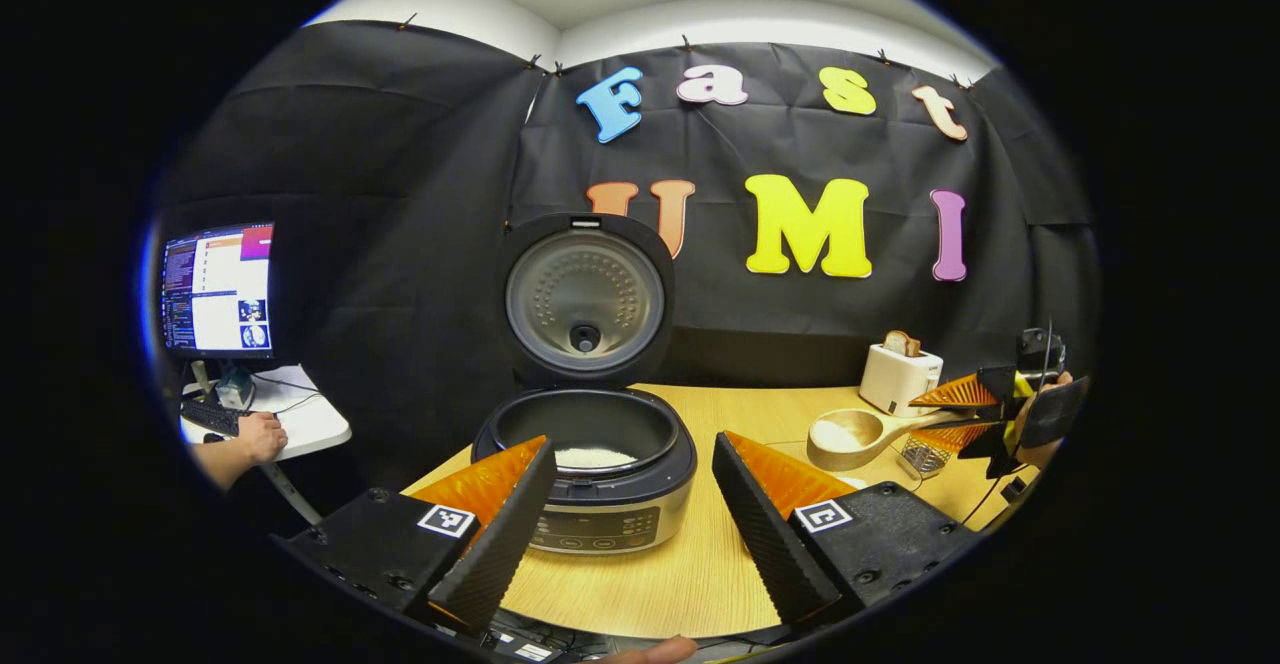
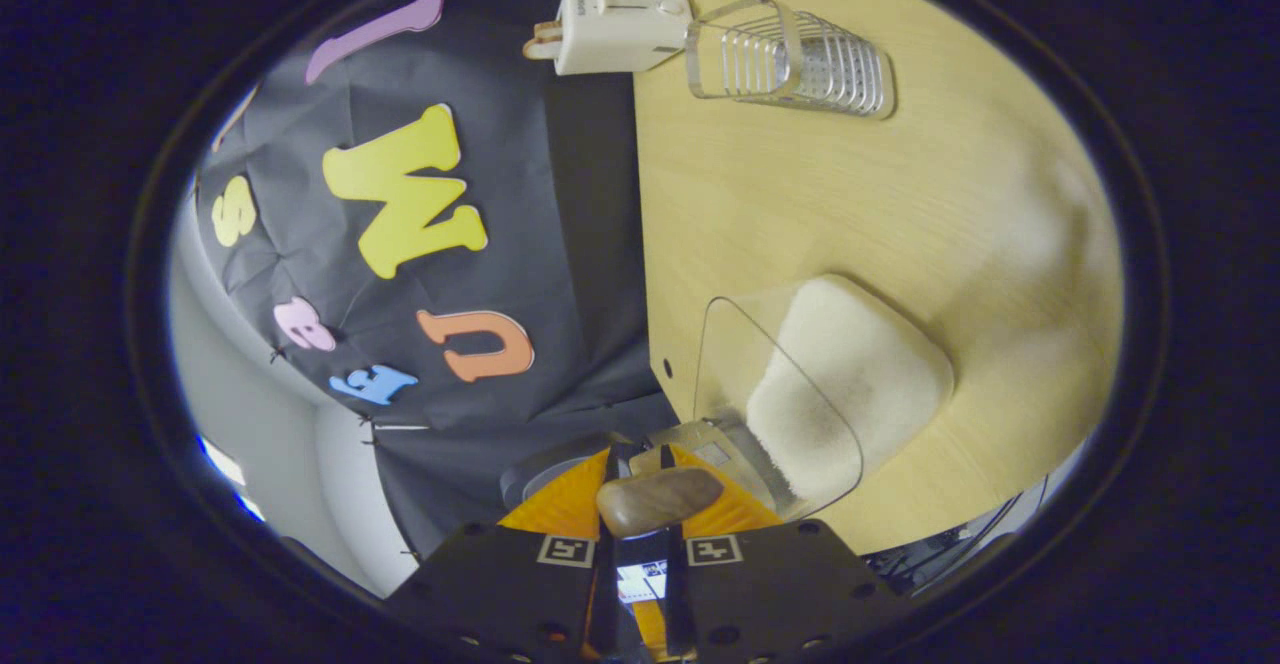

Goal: Close the left gripper, press the button to open the rice cooker; take a wooden spoon from the chopstick holder with the right hand, scoop a spoonful of rice and pour it into the rice cooker, then put the wooden spoon back into the chopstick holder.

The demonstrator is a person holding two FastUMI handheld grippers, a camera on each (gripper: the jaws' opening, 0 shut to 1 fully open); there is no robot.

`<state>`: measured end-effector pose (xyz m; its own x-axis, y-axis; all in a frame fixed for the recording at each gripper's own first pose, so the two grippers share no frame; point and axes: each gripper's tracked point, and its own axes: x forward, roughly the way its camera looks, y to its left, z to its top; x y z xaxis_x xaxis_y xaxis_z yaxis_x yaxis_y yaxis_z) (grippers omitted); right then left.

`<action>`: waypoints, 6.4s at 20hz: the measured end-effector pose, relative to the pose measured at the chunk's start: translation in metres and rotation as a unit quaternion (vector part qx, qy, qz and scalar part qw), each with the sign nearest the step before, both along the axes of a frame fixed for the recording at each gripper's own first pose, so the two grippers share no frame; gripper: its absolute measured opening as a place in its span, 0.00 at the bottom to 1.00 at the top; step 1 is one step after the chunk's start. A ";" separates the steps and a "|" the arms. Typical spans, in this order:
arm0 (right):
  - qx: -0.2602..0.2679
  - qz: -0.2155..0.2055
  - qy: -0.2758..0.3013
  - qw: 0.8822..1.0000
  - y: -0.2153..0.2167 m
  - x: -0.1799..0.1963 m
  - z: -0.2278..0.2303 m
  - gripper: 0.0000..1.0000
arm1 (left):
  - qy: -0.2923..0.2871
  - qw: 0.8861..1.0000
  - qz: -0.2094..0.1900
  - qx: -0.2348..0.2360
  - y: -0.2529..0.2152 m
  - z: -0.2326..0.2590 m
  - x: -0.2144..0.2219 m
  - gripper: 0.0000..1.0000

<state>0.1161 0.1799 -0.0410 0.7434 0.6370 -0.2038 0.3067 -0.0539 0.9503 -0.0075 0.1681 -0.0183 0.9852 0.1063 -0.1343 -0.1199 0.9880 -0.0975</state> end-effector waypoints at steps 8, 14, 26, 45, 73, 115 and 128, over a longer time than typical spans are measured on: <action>-0.005 0.046 -0.046 0.998 0.073 -0.003 0.060 0.18 | -0.024 1.000 0.011 -0.018 0.026 0.011 -0.013 1.00; -0.032 0.077 -0.074 0.994 0.140 0.002 0.093 0.18 | -0.013 1.000 0.015 -0.013 0.045 0.002 -0.016 1.00; -0.225 0.121 -0.094 0.962 0.280 0.059 0.074 0.18 | 0.023 0.997 0.068 0.008 0.099 -0.025 -0.021 1.00; -0.580 0.145 -0.254 0.760 0.308 0.087 0.075 0.18 | 0.017 0.995 0.099 0.007 0.113 -0.025 -0.021 1.00; -0.664 0.060 -0.444 0.600 0.191 0.000 0.177 0.18 | 0.010 0.996 0.089 -0.010 0.103 -0.020 -0.023 1.00; -0.644 -0.112 -0.133 0.745 -0.297 0.096 -0.012 0.45 | -0.020 1.000 0.003 0.012 -0.049 0.008 0.018 1.00; -0.780 -0.144 -0.308 0.526 -0.259 -0.026 0.095 0.94 | -0.050 0.999 0.018 0.007 -0.030 0.086 0.049 1.00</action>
